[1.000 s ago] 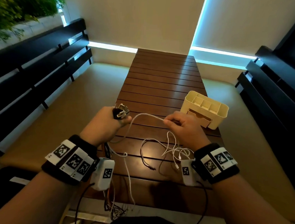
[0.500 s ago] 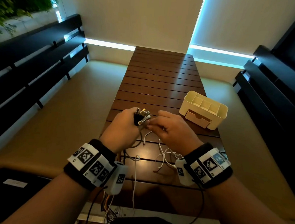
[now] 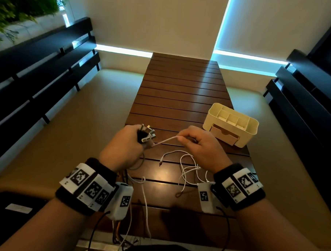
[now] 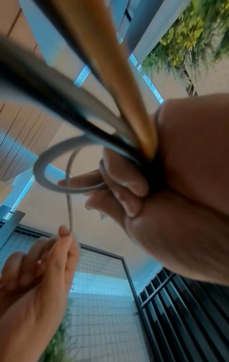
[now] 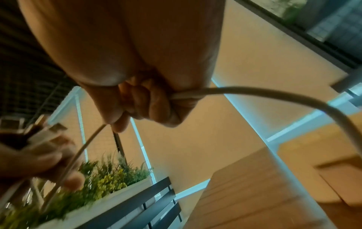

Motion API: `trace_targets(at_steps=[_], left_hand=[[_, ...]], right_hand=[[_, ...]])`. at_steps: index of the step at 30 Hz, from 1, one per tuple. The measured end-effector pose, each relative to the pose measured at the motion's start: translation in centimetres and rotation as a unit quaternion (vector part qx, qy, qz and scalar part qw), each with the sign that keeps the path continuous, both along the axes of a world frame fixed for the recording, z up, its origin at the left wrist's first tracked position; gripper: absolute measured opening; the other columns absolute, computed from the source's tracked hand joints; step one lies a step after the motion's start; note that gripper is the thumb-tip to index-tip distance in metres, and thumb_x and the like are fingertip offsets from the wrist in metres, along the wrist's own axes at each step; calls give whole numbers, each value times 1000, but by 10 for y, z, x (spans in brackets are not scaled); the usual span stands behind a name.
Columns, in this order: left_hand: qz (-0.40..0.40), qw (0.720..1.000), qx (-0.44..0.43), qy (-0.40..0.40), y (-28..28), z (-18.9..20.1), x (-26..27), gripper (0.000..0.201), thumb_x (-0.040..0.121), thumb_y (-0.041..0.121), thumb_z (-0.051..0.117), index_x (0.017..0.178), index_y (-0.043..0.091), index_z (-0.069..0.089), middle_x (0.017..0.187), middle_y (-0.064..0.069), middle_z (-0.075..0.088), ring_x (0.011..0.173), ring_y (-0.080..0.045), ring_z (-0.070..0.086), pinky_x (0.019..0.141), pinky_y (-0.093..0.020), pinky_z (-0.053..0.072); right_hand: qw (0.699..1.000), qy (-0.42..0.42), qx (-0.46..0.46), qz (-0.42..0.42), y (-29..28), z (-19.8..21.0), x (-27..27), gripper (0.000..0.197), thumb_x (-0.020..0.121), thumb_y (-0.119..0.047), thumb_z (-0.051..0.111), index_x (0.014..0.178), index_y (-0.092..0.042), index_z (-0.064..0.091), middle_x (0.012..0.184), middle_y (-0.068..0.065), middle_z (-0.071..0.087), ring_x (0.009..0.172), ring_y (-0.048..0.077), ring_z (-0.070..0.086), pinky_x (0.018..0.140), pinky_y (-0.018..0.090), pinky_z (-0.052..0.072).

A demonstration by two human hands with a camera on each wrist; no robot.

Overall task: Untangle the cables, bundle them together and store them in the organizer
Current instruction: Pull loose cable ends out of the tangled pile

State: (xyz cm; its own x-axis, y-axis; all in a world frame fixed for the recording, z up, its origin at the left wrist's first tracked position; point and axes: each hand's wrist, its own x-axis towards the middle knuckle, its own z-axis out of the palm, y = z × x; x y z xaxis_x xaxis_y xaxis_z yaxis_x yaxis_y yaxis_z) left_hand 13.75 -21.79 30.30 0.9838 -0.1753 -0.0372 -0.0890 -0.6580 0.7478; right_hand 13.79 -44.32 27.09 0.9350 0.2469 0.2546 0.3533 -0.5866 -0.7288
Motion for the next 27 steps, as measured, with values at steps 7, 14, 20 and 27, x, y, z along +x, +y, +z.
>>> trace_targets(at_steps=[7, 14, 20, 27], left_hand=[[-51, 996, -60, -29, -21, -1, -14, 4, 92, 22, 69, 88, 21, 67, 81, 5, 68, 74, -13, 61, 69, -35, 48], [17, 989, -119, -83, -5, 10, -17, 12, 95, 13, 64, 84, 16, 67, 76, 5, 67, 68, 6, 61, 63, -9, 43], [32, 998, -39, -47, 9, 5, -12, 9, 92, 21, 69, 85, 26, 66, 78, 12, 64, 66, 0, 56, 61, -26, 38], [97, 992, -57, -57, 13, 6, -14, 10, 93, 19, 67, 101, 25, 69, 102, 3, 70, 97, -18, 63, 86, -38, 50]], right_hand=[[996, -49, -49, 50, 18, 7, -1, 12, 97, -22, 60, 102, -19, 70, 85, -17, 53, 79, 2, 53, 70, 13, 41], [1000, 3, 10, 17, 8, 2, -12, 14, 99, -25, 57, 90, -35, 61, 75, -10, 59, 67, 3, 55, 61, 12, 44], [998, -27, -52, -8, -4, 4, -15, 11, 98, -25, 58, 96, -26, 69, 79, -15, 60, 74, 1, 56, 63, 10, 41], [954, -15, -298, 17, 0, 2, -15, 28, 101, -36, 47, 104, -21, 71, 97, -10, 55, 87, 10, 53, 75, 28, 48]])
